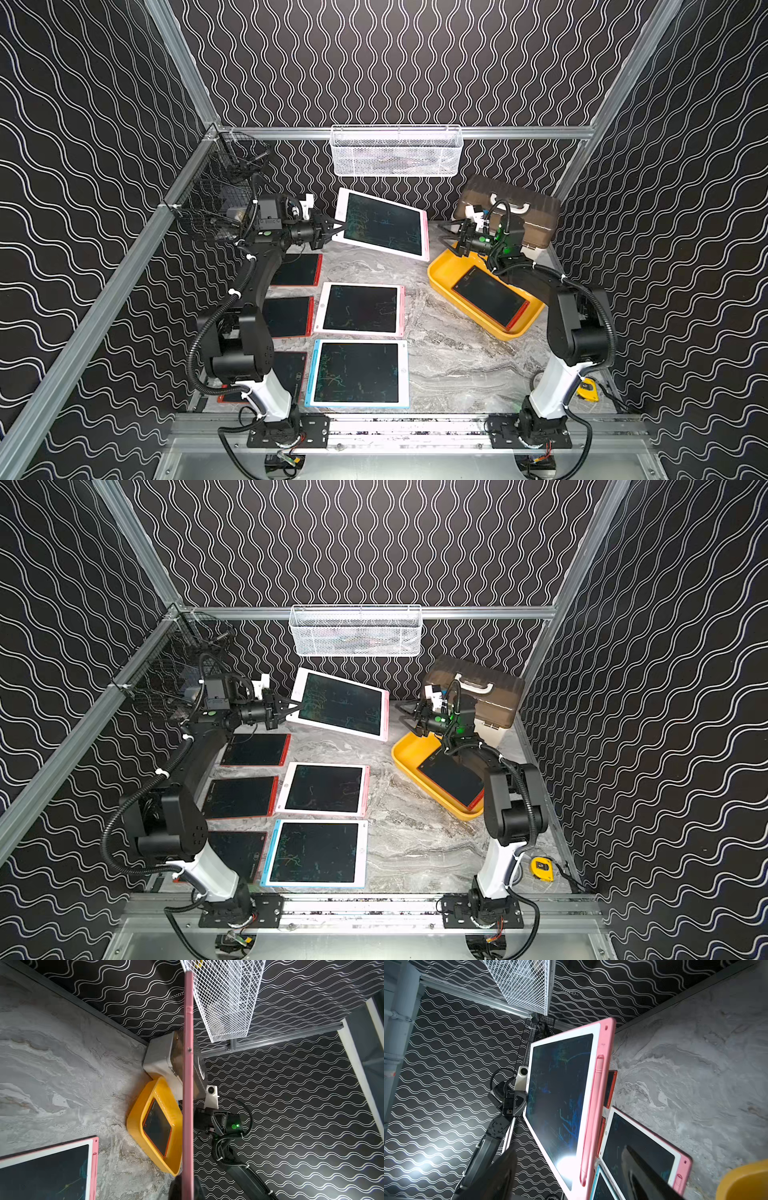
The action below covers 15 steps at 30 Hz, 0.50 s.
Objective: Take out the writing tablet from the storage box
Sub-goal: Pick up the writing tablet from the storage box.
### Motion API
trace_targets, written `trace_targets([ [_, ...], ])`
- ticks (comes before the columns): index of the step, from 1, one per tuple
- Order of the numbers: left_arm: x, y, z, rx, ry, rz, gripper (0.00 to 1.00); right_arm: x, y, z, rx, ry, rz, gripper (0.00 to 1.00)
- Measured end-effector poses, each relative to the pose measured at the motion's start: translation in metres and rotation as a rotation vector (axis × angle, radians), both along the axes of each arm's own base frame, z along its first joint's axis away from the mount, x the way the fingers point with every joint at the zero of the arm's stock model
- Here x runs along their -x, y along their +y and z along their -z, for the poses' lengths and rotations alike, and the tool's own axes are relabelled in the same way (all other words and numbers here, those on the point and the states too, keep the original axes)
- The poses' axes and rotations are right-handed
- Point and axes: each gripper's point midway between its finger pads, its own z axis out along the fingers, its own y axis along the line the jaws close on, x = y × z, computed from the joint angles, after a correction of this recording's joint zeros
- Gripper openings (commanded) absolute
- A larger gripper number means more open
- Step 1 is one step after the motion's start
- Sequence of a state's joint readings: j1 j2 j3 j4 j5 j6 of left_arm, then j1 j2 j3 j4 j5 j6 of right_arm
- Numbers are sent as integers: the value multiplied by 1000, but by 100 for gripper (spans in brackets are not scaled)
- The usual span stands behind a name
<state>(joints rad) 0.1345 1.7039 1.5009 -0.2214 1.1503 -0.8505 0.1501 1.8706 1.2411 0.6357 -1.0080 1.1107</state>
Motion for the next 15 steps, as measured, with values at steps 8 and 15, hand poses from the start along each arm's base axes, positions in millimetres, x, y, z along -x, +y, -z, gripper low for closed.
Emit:
trace_targets([
  [8,1,-2,8,68,30,3,0,4,25,5,22,9,-55,76],
  [15,8,-4,8,113,36,6,0,-4,28,6,10,11,-66,69],
])
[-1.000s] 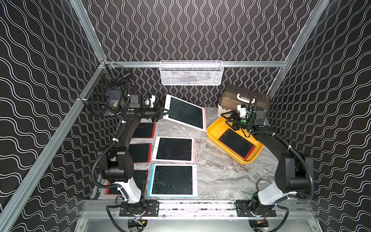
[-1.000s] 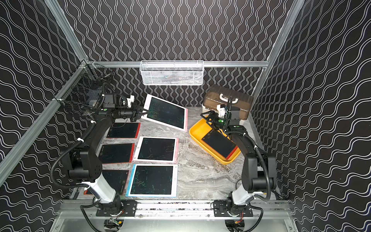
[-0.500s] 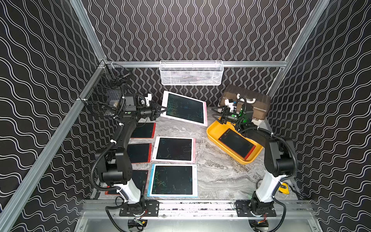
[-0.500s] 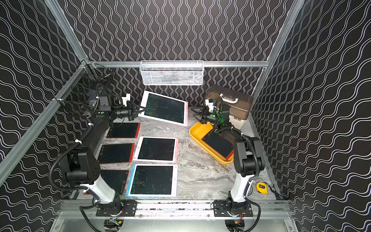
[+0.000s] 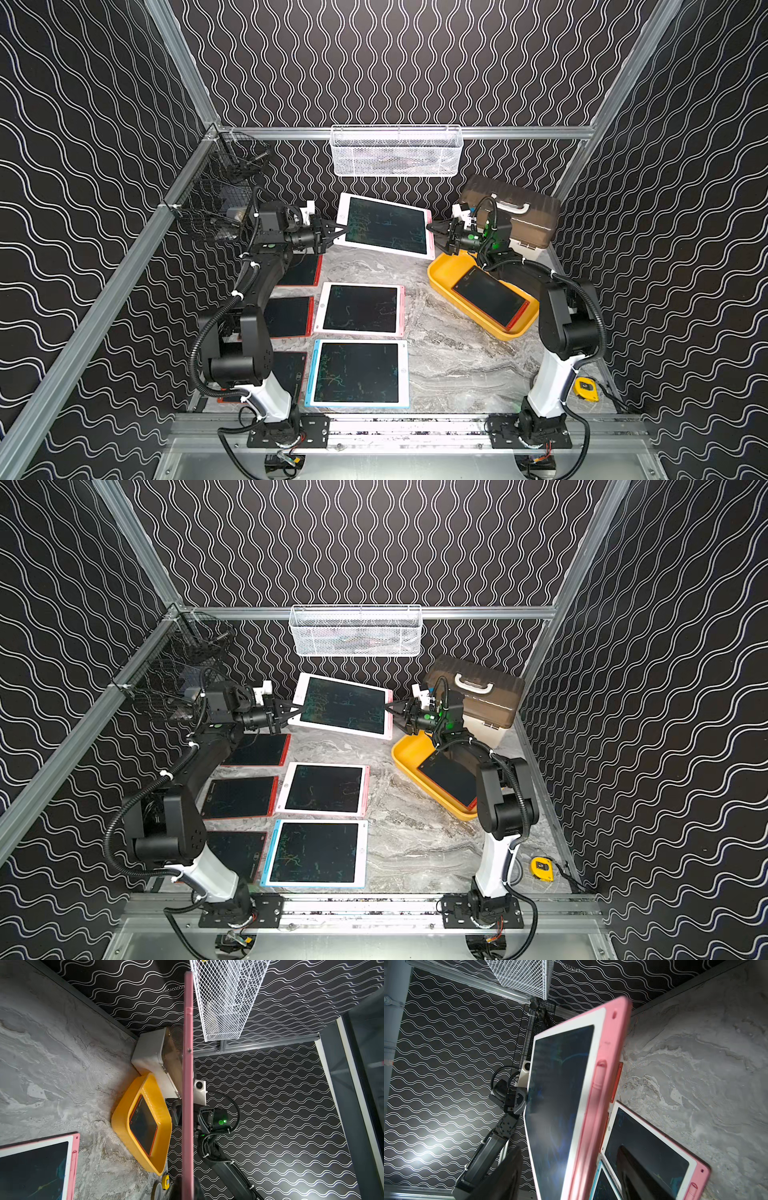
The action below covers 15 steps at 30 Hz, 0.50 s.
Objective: Take out the writing tablet from the storage box
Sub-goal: Pick up the writing tablet from the storage box.
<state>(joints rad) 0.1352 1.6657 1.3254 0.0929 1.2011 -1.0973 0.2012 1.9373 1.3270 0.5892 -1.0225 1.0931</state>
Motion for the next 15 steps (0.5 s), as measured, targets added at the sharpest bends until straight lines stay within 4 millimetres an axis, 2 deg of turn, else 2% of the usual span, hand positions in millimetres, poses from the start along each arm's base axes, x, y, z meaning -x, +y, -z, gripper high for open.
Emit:
trace_targets([
  [5,2,-1,-7,0,-31,6,0,-4,4,-3,-26,12,-15,63],
  [10,2,-1,-8,0,-36,8,0,-5,8,-12,-35,-3,-29,52],
  [15,3,-6,-12,1,-45,25,0,-4,13,-13,-35,-4,-41,45],
])
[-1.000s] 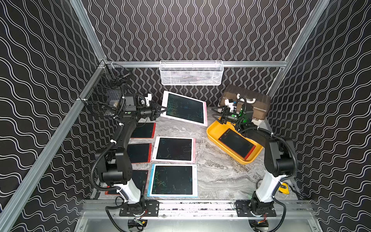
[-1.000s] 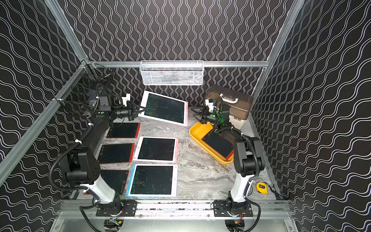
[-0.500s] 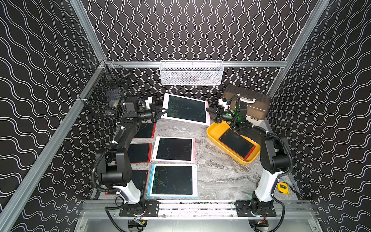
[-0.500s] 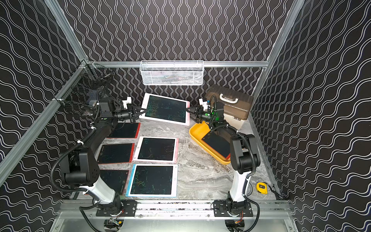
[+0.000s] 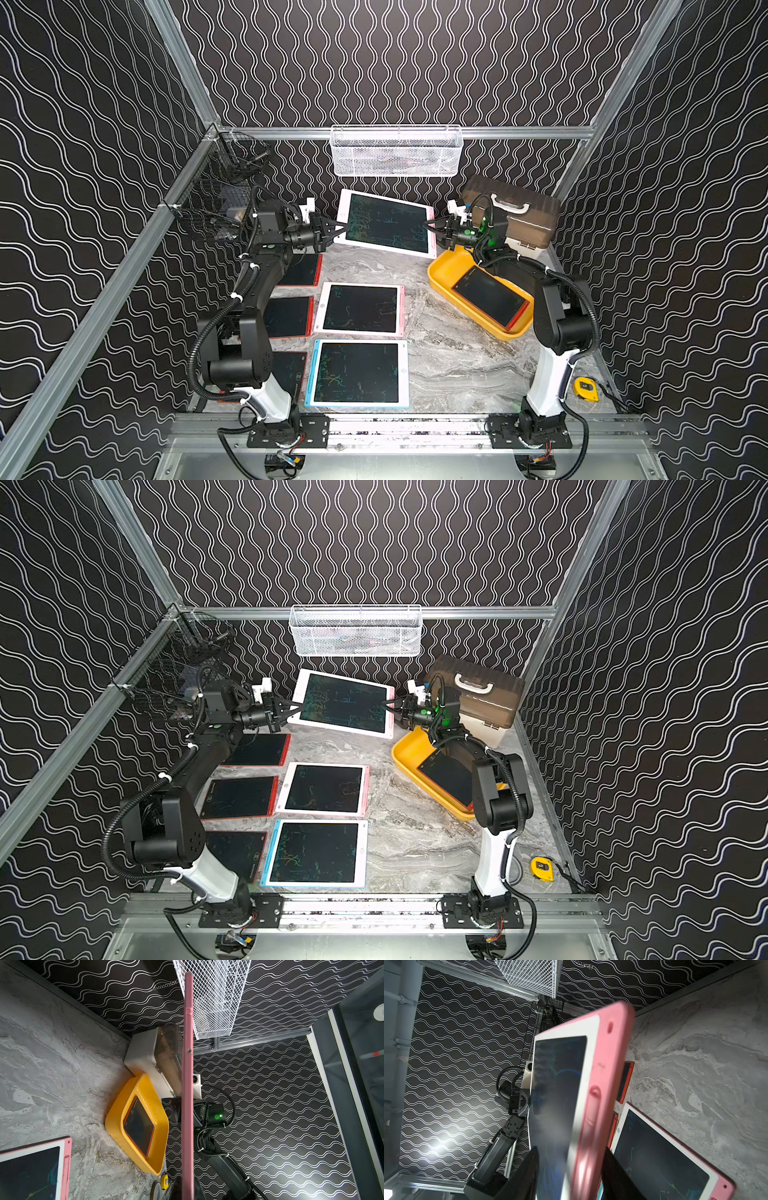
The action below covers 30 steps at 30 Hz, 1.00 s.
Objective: Take out the writing tablet from the storage box
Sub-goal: Pick up the writing tablet from the storage box.
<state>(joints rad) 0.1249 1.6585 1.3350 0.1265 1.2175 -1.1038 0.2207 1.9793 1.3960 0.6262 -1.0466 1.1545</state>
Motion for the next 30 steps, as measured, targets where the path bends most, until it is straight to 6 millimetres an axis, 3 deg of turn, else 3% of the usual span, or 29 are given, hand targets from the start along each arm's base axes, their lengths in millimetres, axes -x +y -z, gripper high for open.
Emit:
trace_targets([
  [16,-8,-3,9,-24,16,30,0,-4,1,0,-20,26,-7,18],
  [21,-18,0,19,-76,22,39,24,-2,-1,4,-24,51,3,12],
  [25,-28,3,31,-128,37,27,49,-1,-1,0,-18,48,9,7],
  [30,-37,7,44,-170,56,8,66,-3,-3,6,3,72,29,1],
])
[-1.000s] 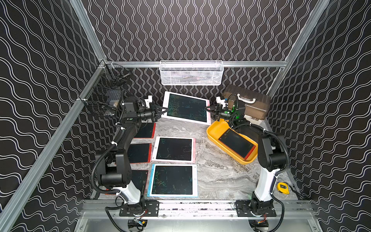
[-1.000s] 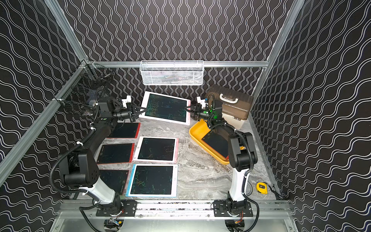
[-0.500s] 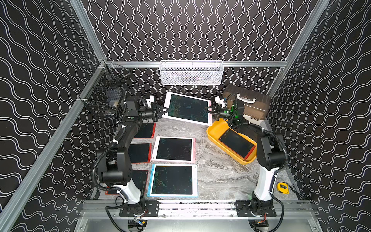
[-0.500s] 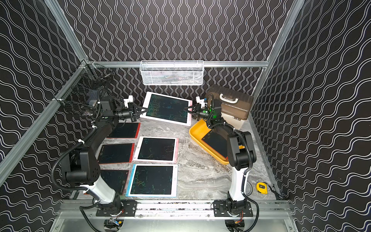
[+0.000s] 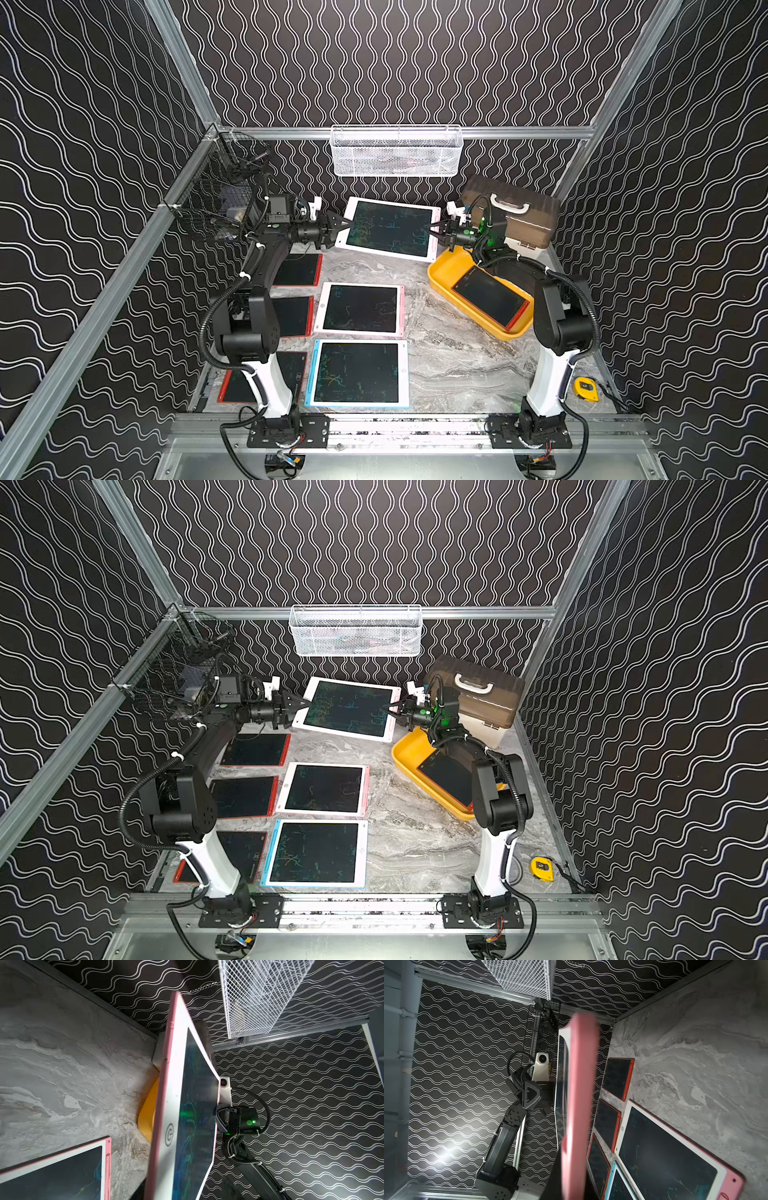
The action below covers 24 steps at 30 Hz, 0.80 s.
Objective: Take out the writing tablet from the storage box
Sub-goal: Pick up the writing tablet from the storage box, then place the writing tablet at the center of the board.
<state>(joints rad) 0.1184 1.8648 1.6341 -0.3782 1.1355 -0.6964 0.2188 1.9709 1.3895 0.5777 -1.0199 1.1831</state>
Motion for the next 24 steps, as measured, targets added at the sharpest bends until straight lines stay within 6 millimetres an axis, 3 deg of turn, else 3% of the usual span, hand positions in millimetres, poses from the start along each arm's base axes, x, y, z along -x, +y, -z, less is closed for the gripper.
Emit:
trace_targets([
  [4,-7,7,6,-77,7,-37,81,-3,-2,6,25,15,29,0],
  [10,-8,26,16,-266,15,-108,94,-16,-8,13,91,22,100,0],
  [15,-2,49,31,-448,54,-180,99,-29,-11,18,141,23,135,0],
  [20,5,73,6,-613,-8,-272,99,-45,-11,33,200,35,148,0],
  [24,6,86,-10,-698,-61,-317,99,-62,-8,58,257,59,158,0],
])
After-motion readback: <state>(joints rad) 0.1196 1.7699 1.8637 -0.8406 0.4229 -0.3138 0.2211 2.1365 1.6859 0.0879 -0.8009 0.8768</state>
